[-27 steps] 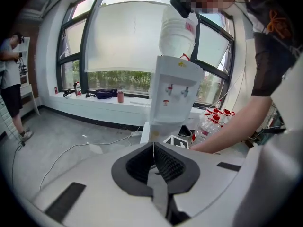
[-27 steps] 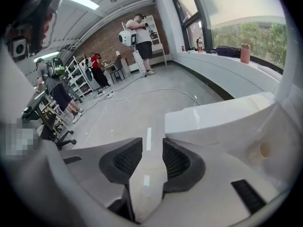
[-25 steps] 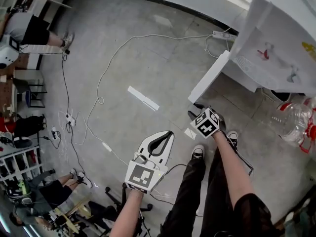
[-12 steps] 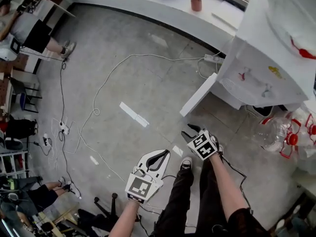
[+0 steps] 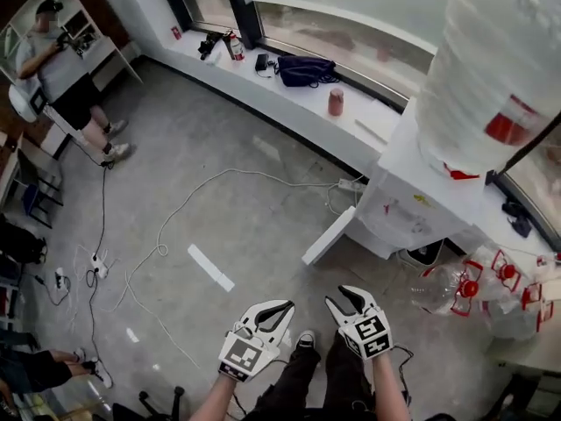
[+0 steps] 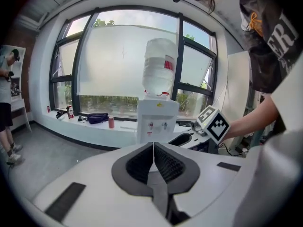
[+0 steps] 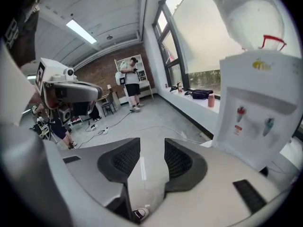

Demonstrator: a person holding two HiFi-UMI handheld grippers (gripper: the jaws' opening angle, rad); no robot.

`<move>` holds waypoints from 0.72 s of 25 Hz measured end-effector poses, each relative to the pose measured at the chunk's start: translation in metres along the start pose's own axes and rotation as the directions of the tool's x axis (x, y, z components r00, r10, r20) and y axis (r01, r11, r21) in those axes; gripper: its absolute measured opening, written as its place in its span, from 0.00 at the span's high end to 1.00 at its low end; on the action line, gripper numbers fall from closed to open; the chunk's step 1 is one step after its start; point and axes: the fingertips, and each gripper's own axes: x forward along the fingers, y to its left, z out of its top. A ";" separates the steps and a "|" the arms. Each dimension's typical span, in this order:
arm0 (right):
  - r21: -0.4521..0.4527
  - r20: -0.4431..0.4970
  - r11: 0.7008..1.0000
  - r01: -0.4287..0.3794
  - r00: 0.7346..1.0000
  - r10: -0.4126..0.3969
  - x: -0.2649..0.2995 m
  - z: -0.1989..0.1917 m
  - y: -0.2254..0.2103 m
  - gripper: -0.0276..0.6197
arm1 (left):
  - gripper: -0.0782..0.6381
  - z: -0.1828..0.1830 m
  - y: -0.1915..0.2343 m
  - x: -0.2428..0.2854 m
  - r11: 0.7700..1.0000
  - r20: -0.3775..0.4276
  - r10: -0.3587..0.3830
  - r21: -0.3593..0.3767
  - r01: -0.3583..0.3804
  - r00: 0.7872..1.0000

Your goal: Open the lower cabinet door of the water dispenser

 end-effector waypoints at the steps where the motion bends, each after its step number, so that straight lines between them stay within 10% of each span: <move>1: -0.001 0.022 1.000 0.013 1.000 -0.013 -0.017 0.011 0.006 0.69 | 0.86 0.006 -0.004 -0.009 1.000 0.004 -0.004 0.013 0.003 1.000; 18: -0.040 0.237 0.979 0.202 0.953 -0.187 -0.201 0.109 0.112 0.70 | 0.86 0.038 -0.078 -0.127 0.988 0.056 -0.117 0.109 0.111 0.992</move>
